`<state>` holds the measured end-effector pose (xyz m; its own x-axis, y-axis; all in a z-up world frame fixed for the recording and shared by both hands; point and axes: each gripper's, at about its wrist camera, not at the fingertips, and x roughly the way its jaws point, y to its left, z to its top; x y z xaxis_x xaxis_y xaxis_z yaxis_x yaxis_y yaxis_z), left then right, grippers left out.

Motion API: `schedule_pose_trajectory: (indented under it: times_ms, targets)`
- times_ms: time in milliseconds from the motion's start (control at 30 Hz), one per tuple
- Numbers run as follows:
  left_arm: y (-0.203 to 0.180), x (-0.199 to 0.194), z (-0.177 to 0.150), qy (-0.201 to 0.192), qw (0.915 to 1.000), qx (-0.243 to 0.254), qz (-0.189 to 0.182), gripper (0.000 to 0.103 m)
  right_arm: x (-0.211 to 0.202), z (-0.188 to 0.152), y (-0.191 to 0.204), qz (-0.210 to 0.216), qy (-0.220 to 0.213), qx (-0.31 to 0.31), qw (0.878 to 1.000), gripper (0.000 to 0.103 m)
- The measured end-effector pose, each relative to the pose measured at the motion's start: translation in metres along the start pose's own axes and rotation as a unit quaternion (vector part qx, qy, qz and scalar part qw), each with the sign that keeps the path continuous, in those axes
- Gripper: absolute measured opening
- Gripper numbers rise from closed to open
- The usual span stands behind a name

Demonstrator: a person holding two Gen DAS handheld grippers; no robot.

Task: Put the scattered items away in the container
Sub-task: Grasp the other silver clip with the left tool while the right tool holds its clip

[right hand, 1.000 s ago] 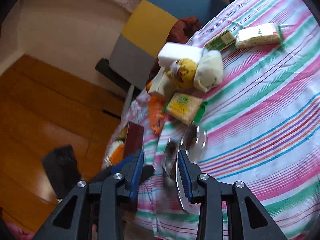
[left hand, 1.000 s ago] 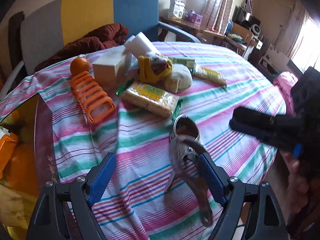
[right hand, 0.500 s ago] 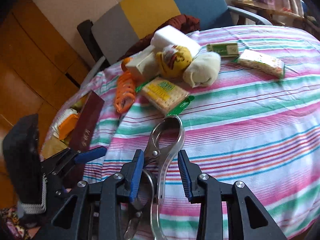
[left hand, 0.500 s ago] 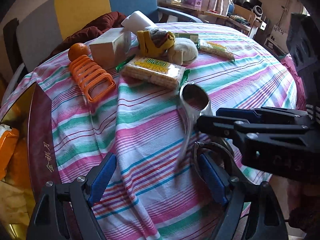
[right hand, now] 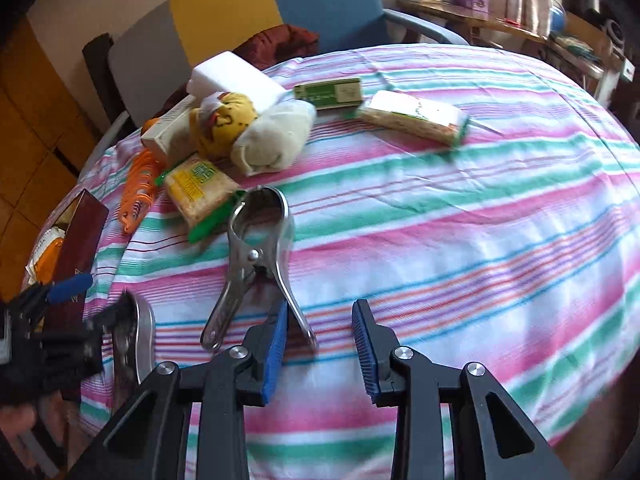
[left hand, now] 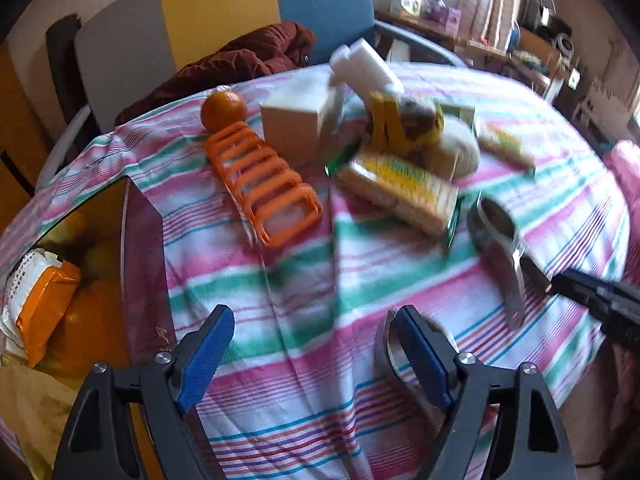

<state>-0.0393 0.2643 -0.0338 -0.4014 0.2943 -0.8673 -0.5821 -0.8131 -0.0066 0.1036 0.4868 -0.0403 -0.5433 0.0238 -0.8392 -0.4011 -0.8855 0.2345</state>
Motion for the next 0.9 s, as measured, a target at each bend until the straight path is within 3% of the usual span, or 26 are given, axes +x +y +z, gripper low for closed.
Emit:
schedule_pose_trajectory:
  times_ms: [67,133,167,233,367,500,600,900]
  targets:
    - [0.006,-0.01,0.004,-0.008,0.9995,-0.029,-0.014,0.085,-0.011,0.0,-0.002,0.016,-0.013,0.015,1.0,0.043]
    - [0.004,-0.015,0.005,-0.002,0.998,-0.046,-0.044,0.085,-0.019,0.003,0.003,0.029,-0.029,0.019,0.999,0.063]
    - [-0.001,-0.015,0.004,0.005,0.9975,-0.045,-0.054,0.085,-0.019,0.007,0.009,0.035,-0.035,0.01,0.999,0.064]
    - [-0.014,-0.014,-0.001,0.015,0.9976,-0.029,-0.061,0.085,-0.014,0.012,0.023,0.031,-0.033,-0.01,0.999,0.064]
    - [-0.035,-0.01,-0.015,0.028,0.9992,0.015,-0.026,0.085,0.015,0.023,0.044,0.019,-0.004,-0.034,0.999,0.063]
    - [-0.039,-0.003,-0.025,0.053,0.9981,0.017,-0.027,0.085,0.039,0.027,0.05,-0.005,0.019,-0.055,0.998,0.057]
    - [-0.039,0.001,-0.025,0.062,0.9973,0.012,-0.039,0.085,0.037,0.024,0.047,-0.019,0.012,-0.069,0.997,0.044]
    - [-0.043,0.029,-0.011,0.077,0.9958,0.047,-0.015,0.088,0.013,-0.006,0.026,-0.002,0.013,-0.056,0.998,0.042]
